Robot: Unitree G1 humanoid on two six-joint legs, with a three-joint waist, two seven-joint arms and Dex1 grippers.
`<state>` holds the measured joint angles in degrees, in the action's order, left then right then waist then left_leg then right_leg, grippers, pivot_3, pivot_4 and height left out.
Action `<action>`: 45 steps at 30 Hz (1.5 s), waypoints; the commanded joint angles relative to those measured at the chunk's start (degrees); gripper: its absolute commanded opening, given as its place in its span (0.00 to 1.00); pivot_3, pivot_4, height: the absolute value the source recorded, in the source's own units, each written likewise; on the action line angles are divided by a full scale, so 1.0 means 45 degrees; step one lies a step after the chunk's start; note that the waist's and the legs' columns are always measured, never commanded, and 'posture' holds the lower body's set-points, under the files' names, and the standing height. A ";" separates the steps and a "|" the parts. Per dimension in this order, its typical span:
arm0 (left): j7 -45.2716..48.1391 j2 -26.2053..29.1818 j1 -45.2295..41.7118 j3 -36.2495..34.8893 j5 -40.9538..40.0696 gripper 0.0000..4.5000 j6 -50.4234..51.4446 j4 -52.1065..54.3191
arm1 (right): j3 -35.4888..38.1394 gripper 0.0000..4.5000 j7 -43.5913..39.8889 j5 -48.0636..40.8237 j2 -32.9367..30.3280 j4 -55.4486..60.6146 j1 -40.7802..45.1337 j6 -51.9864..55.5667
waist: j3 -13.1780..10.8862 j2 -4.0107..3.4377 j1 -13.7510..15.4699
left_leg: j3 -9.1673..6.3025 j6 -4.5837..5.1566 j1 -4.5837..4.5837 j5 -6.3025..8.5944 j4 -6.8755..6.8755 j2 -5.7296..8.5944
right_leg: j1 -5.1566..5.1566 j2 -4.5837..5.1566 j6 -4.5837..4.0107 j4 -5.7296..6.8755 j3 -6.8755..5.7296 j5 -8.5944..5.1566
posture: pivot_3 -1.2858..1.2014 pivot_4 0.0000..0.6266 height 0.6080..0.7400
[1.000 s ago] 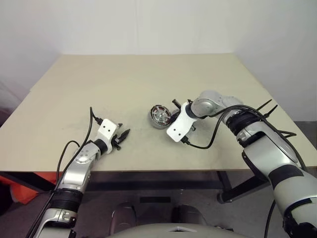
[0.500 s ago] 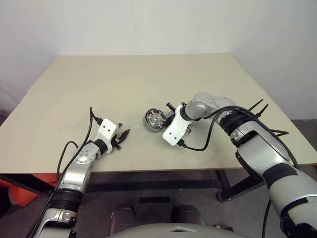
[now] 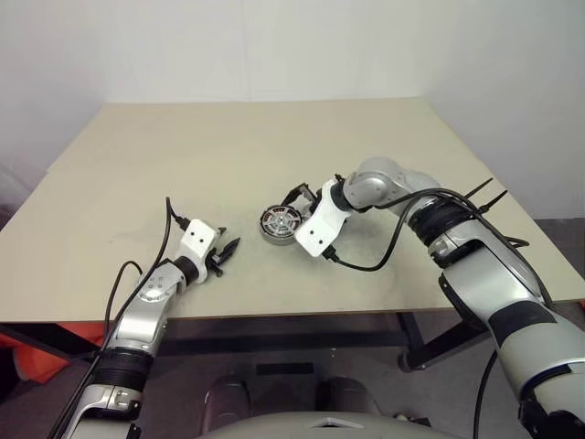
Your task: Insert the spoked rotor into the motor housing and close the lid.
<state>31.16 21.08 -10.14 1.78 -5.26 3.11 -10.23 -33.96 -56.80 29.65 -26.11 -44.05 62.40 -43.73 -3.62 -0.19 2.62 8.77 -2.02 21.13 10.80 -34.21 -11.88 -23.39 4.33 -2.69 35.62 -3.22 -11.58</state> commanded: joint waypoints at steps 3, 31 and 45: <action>0.0221 0.0064 -0.0603 -0.0032 -0.0054 0.49 -0.0120 0.0118 | 0.3511 1.00 0.0444 -0.4163 0.1102 0.2079 -0.1080 0.6052 | 0.0000 0.0001 0.0004 | -0.0002 0.0001 -0.0011 0.0000 -0.0002 0.0000 | 0.0012 0.0000 -0.0001 0.0000 0.0001 0.0001 | 0.52 0.00 1.00; 0.1320 -0.0507 -0.3221 0.0824 0.0251 0.49 -0.0886 -0.1437 | 1.4538 1.00 0.6297 -1.4735 0.3210 0.8840 -0.7208 2.9782 | 0.0003 -0.0013 0.0782 | -0.0004 -0.0285 -0.0163 -0.0176 0.0267 0.0015 | 0.0047 0.0003 0.0098 -0.0067 0.0011 -0.0056 | 0.52 0.00 1.00; 0.1462 -0.0256 -0.3093 0.0756 0.0265 0.49 -0.0723 -0.0980 | 1.5510 1.00 0.8946 -1.4439 0.4653 0.5781 -0.5974 2.4278 | 0.0003 -0.0016 0.0696 | -0.0001 -0.0289 -0.0170 -0.0178 0.0287 0.0014 | 0.0053 0.0003 0.0099 -0.0091 0.0010 -0.0055 | 0.52 0.00 1.00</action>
<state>37.55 19.41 -23.41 5.75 -3.85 0.22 -17.23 35.31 -17.78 -34.83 -5.06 -17.75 34.05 68.65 -3.60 -0.27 5.75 8.76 -3.32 20.36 10.00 -32.92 -11.82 -23.14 4.34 -2.25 35.21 -3.17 -11.83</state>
